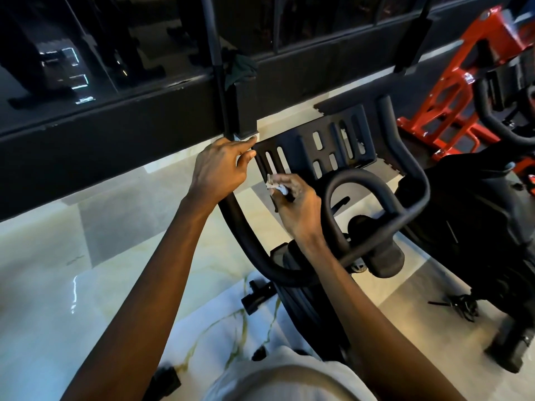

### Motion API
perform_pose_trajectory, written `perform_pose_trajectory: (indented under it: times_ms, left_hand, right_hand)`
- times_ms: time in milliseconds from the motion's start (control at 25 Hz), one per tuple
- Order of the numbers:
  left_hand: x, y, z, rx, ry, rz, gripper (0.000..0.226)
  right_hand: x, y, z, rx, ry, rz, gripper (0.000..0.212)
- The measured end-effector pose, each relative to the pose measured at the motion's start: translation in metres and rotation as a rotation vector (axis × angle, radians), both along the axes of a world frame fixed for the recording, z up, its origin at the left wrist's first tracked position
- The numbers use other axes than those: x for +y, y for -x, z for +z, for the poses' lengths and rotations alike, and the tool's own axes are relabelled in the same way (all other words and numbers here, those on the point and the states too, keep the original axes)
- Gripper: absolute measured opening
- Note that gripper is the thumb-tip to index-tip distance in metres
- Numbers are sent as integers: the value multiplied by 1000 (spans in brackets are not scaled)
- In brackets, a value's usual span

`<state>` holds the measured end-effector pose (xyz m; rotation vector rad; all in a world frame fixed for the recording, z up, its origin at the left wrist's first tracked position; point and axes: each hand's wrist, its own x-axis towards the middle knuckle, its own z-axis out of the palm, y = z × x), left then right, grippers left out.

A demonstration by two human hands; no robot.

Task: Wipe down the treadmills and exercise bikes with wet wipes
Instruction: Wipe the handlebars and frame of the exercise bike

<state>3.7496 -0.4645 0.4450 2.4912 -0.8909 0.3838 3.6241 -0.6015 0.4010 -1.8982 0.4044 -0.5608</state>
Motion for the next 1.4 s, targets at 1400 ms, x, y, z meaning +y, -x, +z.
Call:
perform_pose_trajectory:
  times_ms: [1400]
  left_hand:
    - [-10, 9, -6, -170, 15, 174, 32]
  right_hand:
    - [-36, -38, 22, -5, 229, 308, 23]
